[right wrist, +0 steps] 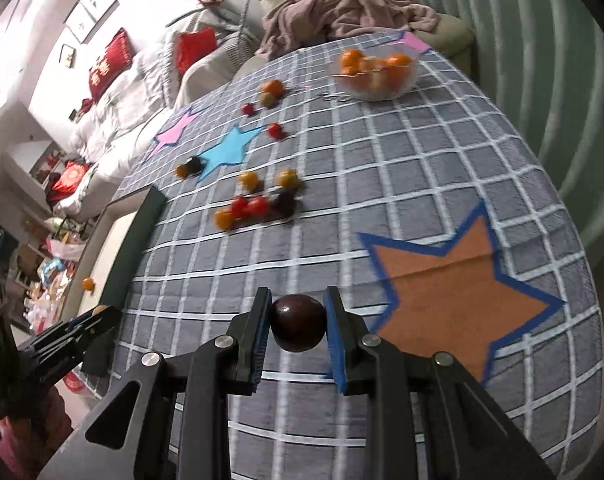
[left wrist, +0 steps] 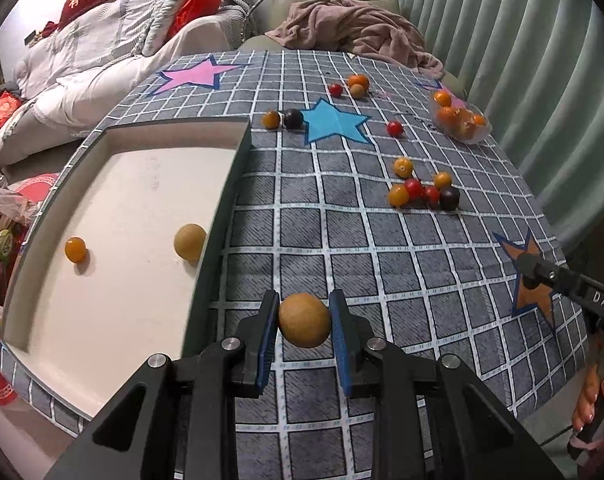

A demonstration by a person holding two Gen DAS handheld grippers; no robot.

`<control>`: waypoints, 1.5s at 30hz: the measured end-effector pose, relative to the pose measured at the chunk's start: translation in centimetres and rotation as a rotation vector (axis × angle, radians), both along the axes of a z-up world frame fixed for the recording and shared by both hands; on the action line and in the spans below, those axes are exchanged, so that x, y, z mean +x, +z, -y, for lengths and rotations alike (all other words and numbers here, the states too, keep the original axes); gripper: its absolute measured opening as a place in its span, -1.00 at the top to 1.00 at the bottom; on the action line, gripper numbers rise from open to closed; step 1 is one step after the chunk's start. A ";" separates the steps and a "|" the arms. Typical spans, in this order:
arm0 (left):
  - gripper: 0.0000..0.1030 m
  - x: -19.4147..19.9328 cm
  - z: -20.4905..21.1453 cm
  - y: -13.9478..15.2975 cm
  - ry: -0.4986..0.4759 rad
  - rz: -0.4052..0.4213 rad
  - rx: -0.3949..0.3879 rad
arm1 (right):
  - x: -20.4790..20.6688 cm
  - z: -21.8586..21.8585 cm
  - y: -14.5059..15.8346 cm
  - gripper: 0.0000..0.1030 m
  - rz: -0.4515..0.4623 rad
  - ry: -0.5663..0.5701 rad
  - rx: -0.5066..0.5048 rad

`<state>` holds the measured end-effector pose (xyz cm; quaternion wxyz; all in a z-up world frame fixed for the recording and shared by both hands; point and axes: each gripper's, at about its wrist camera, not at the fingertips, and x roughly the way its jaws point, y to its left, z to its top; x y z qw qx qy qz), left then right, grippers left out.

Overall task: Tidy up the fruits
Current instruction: 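Carry the tan fruit and dark brown fruit over the white tray with both tools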

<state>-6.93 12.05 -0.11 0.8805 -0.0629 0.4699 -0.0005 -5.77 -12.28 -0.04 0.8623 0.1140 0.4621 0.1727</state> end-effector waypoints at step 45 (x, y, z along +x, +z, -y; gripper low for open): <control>0.47 7.9 -16.8 -1.4 0.270 -0.014 0.160 | 10.0 -30.9 -0.3 0.44 -0.049 0.418 -0.149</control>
